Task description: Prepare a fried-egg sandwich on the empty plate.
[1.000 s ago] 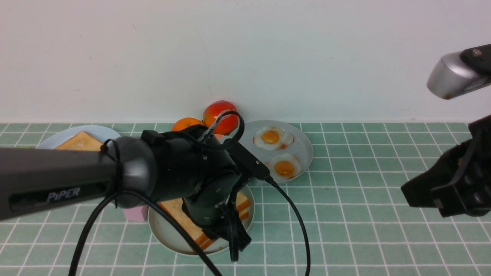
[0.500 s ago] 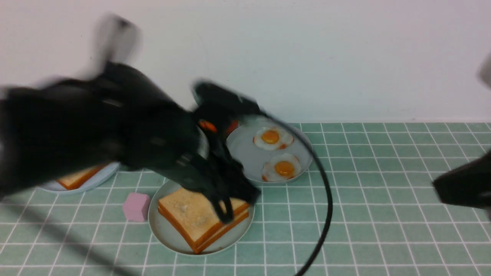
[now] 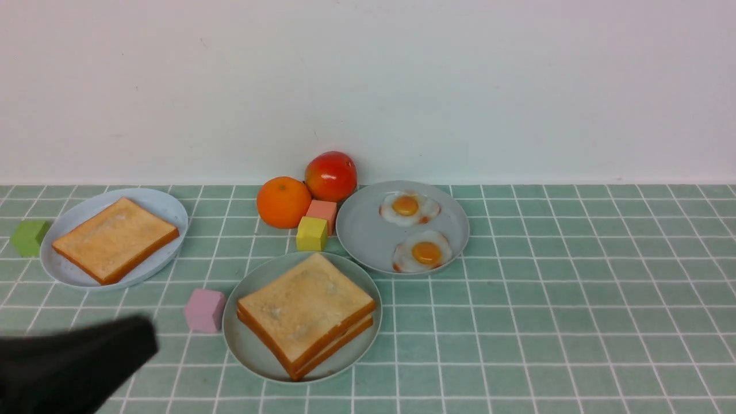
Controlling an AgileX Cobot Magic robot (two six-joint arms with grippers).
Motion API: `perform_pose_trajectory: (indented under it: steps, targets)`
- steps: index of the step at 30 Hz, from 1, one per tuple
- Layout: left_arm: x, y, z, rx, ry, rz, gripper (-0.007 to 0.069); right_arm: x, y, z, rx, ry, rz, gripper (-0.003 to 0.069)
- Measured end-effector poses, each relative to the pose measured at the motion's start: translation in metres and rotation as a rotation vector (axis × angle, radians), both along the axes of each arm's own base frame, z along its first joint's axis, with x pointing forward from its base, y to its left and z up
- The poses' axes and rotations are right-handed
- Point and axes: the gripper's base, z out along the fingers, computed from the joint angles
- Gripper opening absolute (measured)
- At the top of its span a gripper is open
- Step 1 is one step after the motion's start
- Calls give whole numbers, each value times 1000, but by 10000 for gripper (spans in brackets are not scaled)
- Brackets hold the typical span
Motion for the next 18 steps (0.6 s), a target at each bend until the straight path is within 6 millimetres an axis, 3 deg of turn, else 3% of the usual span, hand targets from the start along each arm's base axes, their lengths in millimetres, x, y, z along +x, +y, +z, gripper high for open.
perform_pose_trajectory:
  steps: [3, 6, 18]
  targets:
    - [-13, 11, -23, -80, -77, 0, -13, -7, -5, -17, 57, -11, -47, -4]
    - [-20, 17, -33, -124, -127, 0, -13, -7, -6, -33, 112, -32, -79, -4]
    - [-22, 19, -56, -5, 11, -2, -13, 27, 11, -80, 229, -194, -76, 0]
